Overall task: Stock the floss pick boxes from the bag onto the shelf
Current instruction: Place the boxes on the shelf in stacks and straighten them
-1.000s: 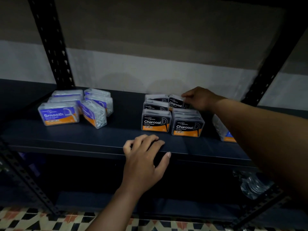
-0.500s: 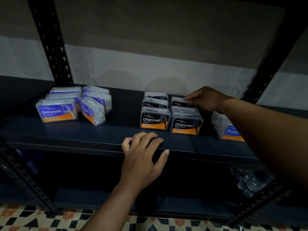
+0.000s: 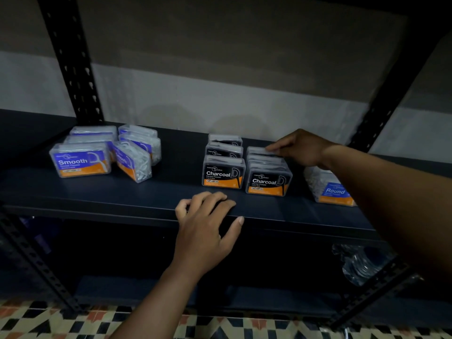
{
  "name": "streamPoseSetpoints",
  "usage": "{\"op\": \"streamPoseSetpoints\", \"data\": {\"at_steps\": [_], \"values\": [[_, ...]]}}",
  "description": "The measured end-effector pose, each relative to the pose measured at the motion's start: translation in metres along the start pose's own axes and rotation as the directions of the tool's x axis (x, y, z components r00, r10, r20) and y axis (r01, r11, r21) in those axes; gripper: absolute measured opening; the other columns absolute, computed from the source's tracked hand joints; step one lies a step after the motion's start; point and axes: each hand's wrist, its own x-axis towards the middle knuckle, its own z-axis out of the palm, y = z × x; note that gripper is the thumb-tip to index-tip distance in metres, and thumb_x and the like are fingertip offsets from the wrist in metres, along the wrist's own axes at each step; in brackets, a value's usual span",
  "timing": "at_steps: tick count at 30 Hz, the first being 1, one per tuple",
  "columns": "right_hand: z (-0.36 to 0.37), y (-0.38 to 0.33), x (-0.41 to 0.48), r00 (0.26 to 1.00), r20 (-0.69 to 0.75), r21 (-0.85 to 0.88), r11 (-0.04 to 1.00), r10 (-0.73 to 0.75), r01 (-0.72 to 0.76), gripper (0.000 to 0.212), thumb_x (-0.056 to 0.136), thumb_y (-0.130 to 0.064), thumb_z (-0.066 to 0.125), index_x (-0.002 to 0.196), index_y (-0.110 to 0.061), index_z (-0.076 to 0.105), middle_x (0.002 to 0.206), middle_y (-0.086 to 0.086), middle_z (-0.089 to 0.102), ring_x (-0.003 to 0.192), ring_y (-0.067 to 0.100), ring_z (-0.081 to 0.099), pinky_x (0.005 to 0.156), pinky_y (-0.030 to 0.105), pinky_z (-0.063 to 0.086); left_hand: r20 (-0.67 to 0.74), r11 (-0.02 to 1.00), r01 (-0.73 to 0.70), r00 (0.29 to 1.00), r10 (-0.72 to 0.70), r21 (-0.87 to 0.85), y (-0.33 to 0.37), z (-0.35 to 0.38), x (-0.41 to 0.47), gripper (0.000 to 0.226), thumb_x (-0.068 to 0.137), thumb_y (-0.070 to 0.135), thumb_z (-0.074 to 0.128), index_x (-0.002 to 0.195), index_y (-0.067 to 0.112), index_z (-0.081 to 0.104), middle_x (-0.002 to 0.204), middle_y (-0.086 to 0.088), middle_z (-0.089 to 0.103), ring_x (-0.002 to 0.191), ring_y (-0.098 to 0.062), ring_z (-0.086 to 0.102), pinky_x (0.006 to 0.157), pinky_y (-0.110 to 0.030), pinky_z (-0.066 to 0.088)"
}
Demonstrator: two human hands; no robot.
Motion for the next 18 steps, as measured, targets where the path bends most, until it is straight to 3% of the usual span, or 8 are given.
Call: {"op": "streamPoseSetpoints", "data": {"at_steps": [9, 14, 18], "values": [[-0.0006, 0.0, -0.0028, 1.0, 0.018, -0.007, 1.0, -0.023, 0.023, 0.021, 0.093, -0.021, 0.065, 0.11, -0.028, 0.074, 0.117, -0.009, 0.069, 0.11, 0.008, 0.057, 0.101, 0.021, 0.039, -0.005, 1.0, -0.003, 1.0, 0.003, 0.01, -0.0002, 0.0005, 0.0001, 0.034, 0.089, 0.052, 0.057, 0.111, 0.028, 0.07, 0.121, 0.013, 0.062, 0.118, -0.014, 0.052, 0.1, -0.038, 0.024], [-0.0013, 0.0003, -0.0021, 0.999, 0.031, -0.034, 0.999, -0.026, 0.027, 0.02, 0.093, -0.023, 0.065, 0.108, -0.032, 0.074, 0.118, -0.009, 0.069, 0.112, 0.01, 0.058, 0.109, 0.03, 0.04, -0.002, 1.0, -0.003, 1.0, 0.003, 0.012, 0.0003, -0.0003, 0.0001, 0.034, 0.089, 0.052, 0.058, 0.111, 0.029, 0.07, 0.121, 0.014, 0.062, 0.119, -0.012, 0.051, 0.099, -0.037, 0.023], [-0.0003, 0.0009, -0.0044, 0.999, 0.028, -0.021, 0.999, -0.041, 0.042, 0.021, 0.093, -0.022, 0.064, 0.111, -0.028, 0.073, 0.118, -0.009, 0.069, 0.111, 0.008, 0.058, 0.106, 0.026, 0.04, 0.002, 1.0, 0.002, 1.0, -0.002, 0.014, 0.0003, 0.0, 0.0004, 0.034, 0.089, 0.053, 0.057, 0.111, 0.029, 0.069, 0.121, 0.014, 0.062, 0.119, -0.013, 0.051, 0.099, -0.038, 0.024]]}}
